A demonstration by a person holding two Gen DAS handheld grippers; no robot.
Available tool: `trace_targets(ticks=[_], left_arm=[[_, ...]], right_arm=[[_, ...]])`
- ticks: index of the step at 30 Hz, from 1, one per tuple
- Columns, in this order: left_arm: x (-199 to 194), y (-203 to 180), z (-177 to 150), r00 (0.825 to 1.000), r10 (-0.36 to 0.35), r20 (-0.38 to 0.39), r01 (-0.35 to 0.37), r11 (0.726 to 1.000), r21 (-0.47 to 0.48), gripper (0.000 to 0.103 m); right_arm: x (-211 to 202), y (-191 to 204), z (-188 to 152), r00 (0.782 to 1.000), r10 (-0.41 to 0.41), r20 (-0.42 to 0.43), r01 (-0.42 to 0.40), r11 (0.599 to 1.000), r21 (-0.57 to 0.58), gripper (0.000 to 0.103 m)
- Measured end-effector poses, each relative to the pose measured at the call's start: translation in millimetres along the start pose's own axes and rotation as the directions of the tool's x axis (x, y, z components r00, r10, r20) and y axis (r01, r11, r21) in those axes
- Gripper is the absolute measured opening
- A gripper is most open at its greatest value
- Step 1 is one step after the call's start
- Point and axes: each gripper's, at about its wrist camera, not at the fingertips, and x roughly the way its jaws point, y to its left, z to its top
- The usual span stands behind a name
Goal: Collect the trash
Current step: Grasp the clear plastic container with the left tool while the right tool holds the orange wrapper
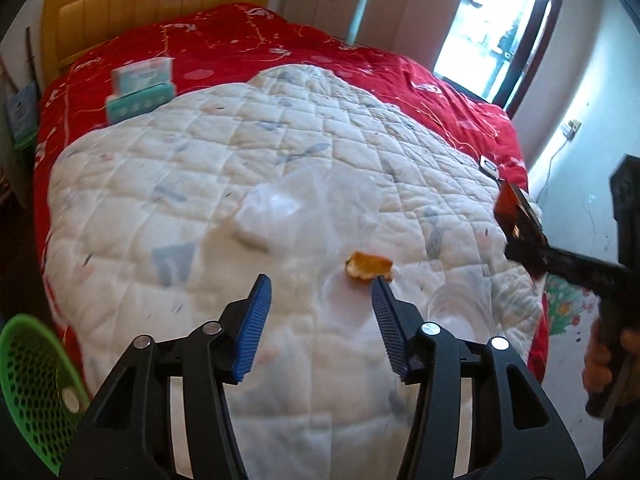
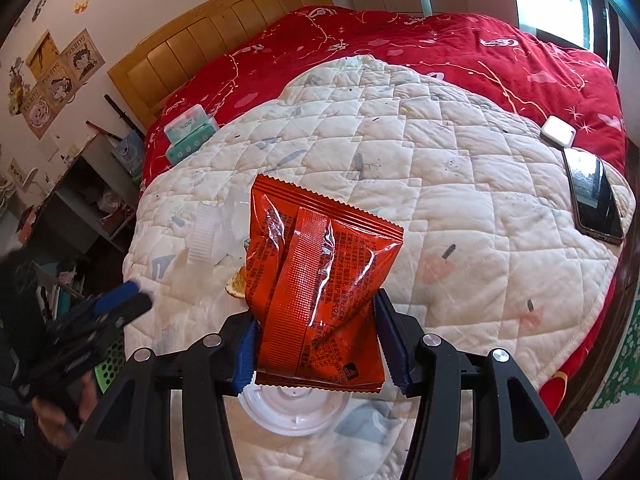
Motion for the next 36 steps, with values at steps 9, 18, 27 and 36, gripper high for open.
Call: trace_targets(ticks=[9,18,27,36], left_arm=[[47.5,-5.0,26.1,1.000,-0.001,-0.030,0.001,1.000,0.000,0.032],[49.0,10.6,20.6,0.998,-0.051,-0.027,0.049,0.996,-0.068,0.004],[-8.8,30.1,0.0,0.999,-0.037,0.031,0.040,0.995,-0.095,0.004],[-92.2,85.4,-39.8,0.991,0.070,0.116,-0.046,0.979,-0.198,0.004]], right_arm=[[-2.3,-0.4,-9.3,1.000,0.013,0.002,-0.013,1.000,-0.009,0.051],[-1.5,4.1,-17.4,0.999,0.032,-0.004,-0.032,1.000,-0.001,0.051],[-8.5,46.9,-29.6,0.996,0.088,-0.002,-0.088,0.994,-0.062,0.051],[-4.0,112.7,-47.6,0.986,0.161,-0.038,-0.165,0.974,-0.153,0.051]])
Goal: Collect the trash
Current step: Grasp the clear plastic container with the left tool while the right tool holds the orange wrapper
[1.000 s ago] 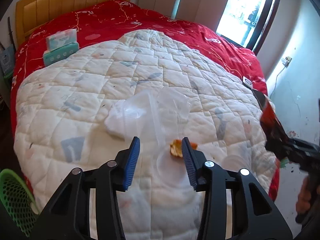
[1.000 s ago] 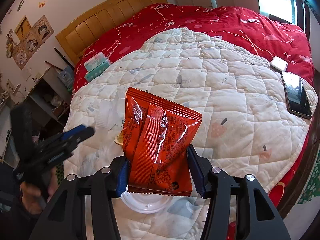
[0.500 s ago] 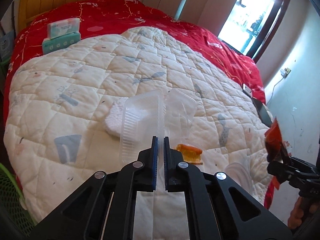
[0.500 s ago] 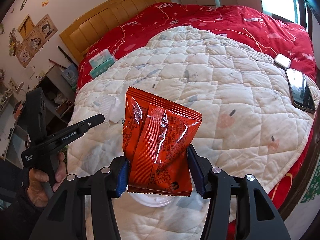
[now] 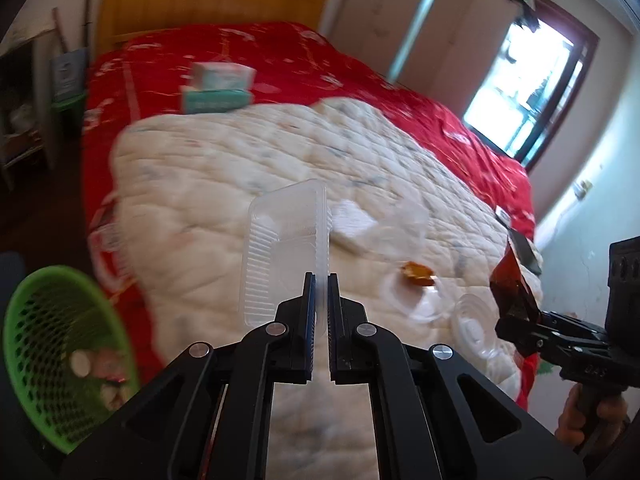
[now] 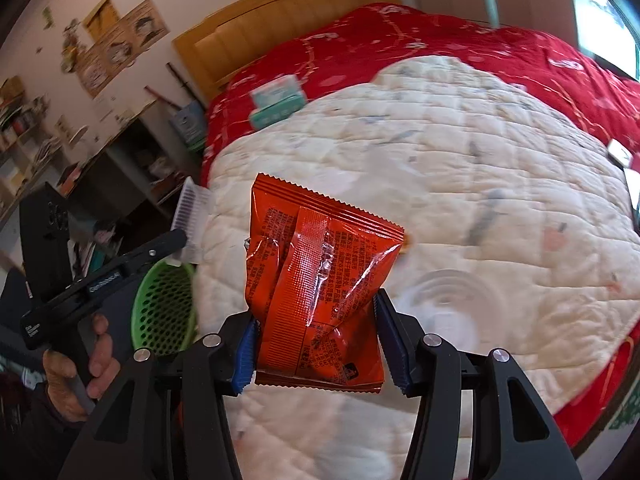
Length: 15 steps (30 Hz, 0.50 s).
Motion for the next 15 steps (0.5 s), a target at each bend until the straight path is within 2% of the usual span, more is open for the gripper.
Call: trace_targets(ticks=[4,9,15], left_arm=[[-30.4,35.0,-9.6,0.997,0.071,0.032,-0.070,0.996,-0.050,0.004],[-64.2,81.4,-26.8,0.985,0.164,0.057,-0.157,0.981,-0.119,0.004],[-82.9,139.2,-46.8,0.969,0.247,0.026,-0.237,0.949,-0.210,0.004]], right_arm=[[7.4,31.6,-4.1,0.999,0.034,-0.014,-0.035,0.998,-0.048,0.051],[19.3,69.4,-5.5,0.996,0.076,-0.039,-0.080,0.992,-0.101,0.051],[35.9,109.4,-5.1,0.991,0.111,-0.072,-0.121,0.980,-0.155,0.051]])
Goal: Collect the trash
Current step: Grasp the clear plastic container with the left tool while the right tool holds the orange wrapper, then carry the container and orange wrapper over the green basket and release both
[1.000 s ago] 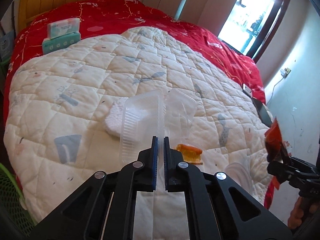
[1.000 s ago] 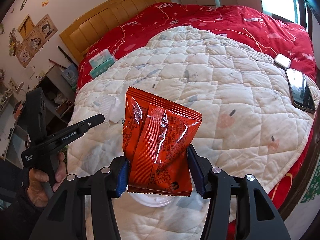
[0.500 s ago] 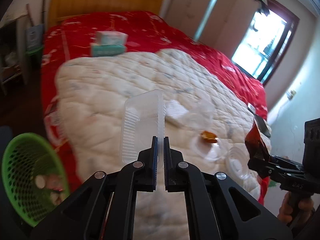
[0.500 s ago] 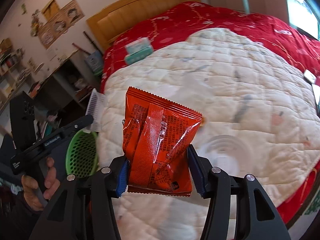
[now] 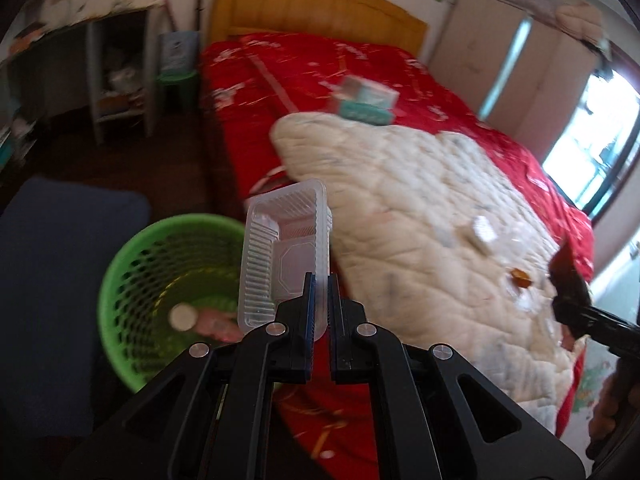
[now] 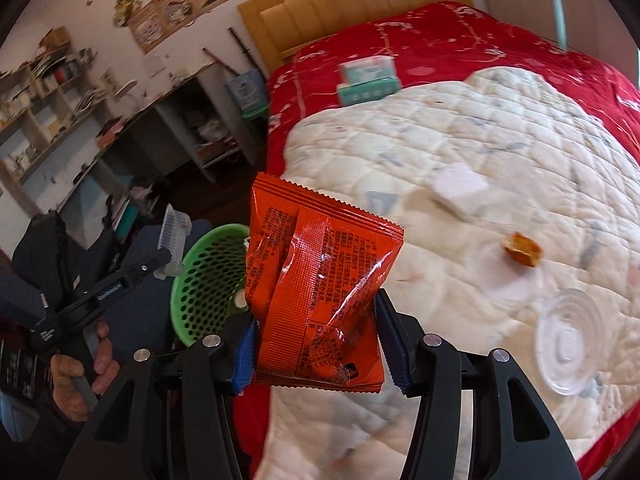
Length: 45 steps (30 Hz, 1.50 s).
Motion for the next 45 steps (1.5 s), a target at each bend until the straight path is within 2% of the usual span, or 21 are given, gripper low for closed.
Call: trace_targets(ticks=[7,15,18,19,20,22,28,32,38,45], left_arm=[[13.7,44.8,-4.6,0.997,0.059,-0.047,-0.062,0.996,-0.057,0.004],[31.2,78.0,-12.7,0.991,0.074,-0.113,-0.087,0.990,-0.112,0.006],[32.3,86.1,-17.8,0.990,0.057,-0.130,-0.075,0.988,-0.139,0.012],[32.2,87.1,-19.4,0.990,0.054,-0.131,-0.073,0.987,-0.144,0.019],[31.1,89.3,-21.0,0.991,0.046,-0.128,-0.065,0.986,-0.153,0.025],[27.5,92.4,-23.5,0.991,0.051,-0.120,-0.070,0.985,-0.160,0.027],[14.1,103.0,-27.3,0.992,0.063,-0.105,-0.083,0.978,-0.190,0.028],[-0.4,110.0,-30.0,0.992,0.092,-0.084,-0.107,0.974,-0.197,0.035],[-23.0,123.7,-32.9,0.990,0.127,-0.052,-0.136,0.964,-0.228,0.040],[-39.8,139.9,-36.8,0.990,0.140,-0.024,-0.141,0.954,-0.265,0.040]], right_arm=[[23.4,31.3,6.7,0.999,0.030,-0.030,-0.031,0.999,-0.042,0.051],[45.5,49.9,10.8,0.997,0.040,-0.069,-0.045,0.996,-0.071,0.051],[51.1,55.8,13.3,0.996,0.046,-0.080,-0.052,0.996,-0.079,0.051],[53.4,57.4,13.9,0.995,0.048,-0.083,-0.055,0.995,-0.082,0.051],[55.0,59.4,14.0,0.995,0.051,-0.086,-0.059,0.995,-0.084,0.051],[58.7,64.4,14.0,0.994,0.059,-0.094,-0.067,0.994,-0.092,0.051],[75.8,82.9,14.8,0.989,0.082,-0.123,-0.096,0.989,-0.116,0.052],[88.6,98.0,16.4,0.985,0.097,-0.143,-0.116,0.984,-0.135,0.052],[113.7,124.0,21.1,0.977,0.120,-0.176,-0.147,0.977,-0.152,0.052],[146.9,155.1,20.4,0.969,0.129,-0.213,-0.164,0.974,-0.158,0.055]])
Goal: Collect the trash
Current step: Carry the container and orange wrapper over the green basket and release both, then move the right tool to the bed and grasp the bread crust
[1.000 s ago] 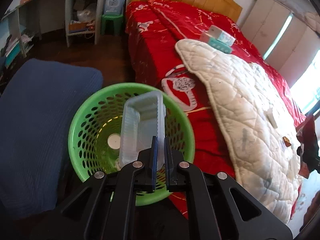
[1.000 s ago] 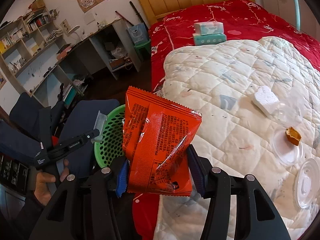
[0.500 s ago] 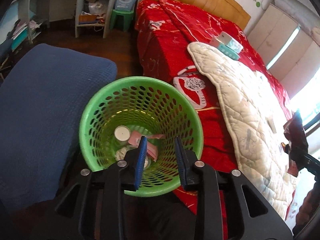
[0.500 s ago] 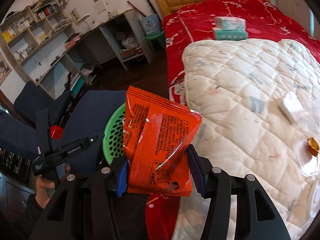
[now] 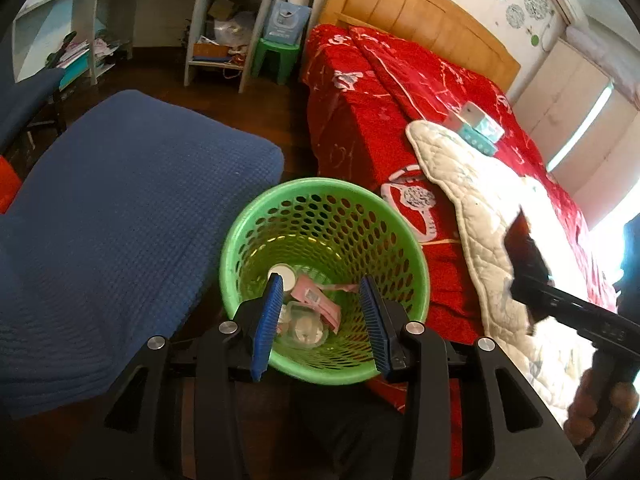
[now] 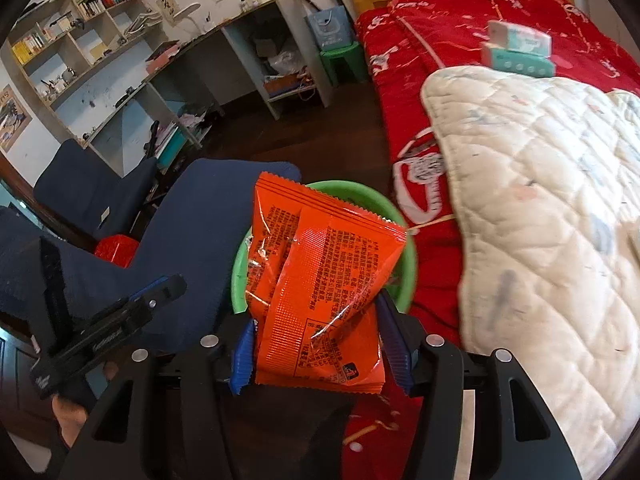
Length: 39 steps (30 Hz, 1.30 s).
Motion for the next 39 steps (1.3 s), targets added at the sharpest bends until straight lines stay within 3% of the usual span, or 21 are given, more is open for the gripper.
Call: trace_targets(ticks=[5,8,14,16,22,29,39], left_arm=[[-1.7,8.5,-0.4,1.000,0.006,0.002,-0.006,1.000,-0.016,0.041],[-2.4,13.8,-1.2,1.000,0.007,0.003,-0.007,1.000,-0.028,0.043],[-3.7,16.0,-0.1,1.000,0.009,0.007,-0.008,0.999,-0.036,0.044],[-3.6,14.4,-0.3,1.000,0.003,0.006,-0.003,0.999,-0.033,0.044],[-0.3,-4.6,-3.1,1.000,-0.014,-0.001,0.014,1.000,-0.001,0.047],[2.3,-29.9,-6.9,0.999,-0.040,-0.014,0.041,0.998,0.039,0.050],[7.4,-66.3,-16.7,0.996,-0.075,-0.043,0.079,0.991,0.104,0.050]], right_arm=[[25.5,12.2,7.5,1.000,0.007,-0.017,-0.006,1.000,0.009,0.063],[35.9,15.2,11.4,1.000,0.016,-0.015,-0.015,0.999,0.030,0.073],[38.1,13.8,10.1,1.000,0.015,-0.017,-0.015,0.999,0.046,0.074],[32.2,8.9,6.6,1.000,0.010,-0.011,-0.010,0.999,0.052,0.082],[5.3,-19.2,-7.6,0.999,-0.032,0.016,0.031,0.996,0.089,0.085],[-27.0,-60.5,-26.1,0.994,-0.109,0.033,0.103,0.986,0.133,0.085],[-85.0,-117.0,-53.8,0.968,-0.239,0.075,0.222,0.957,0.188,0.085]])
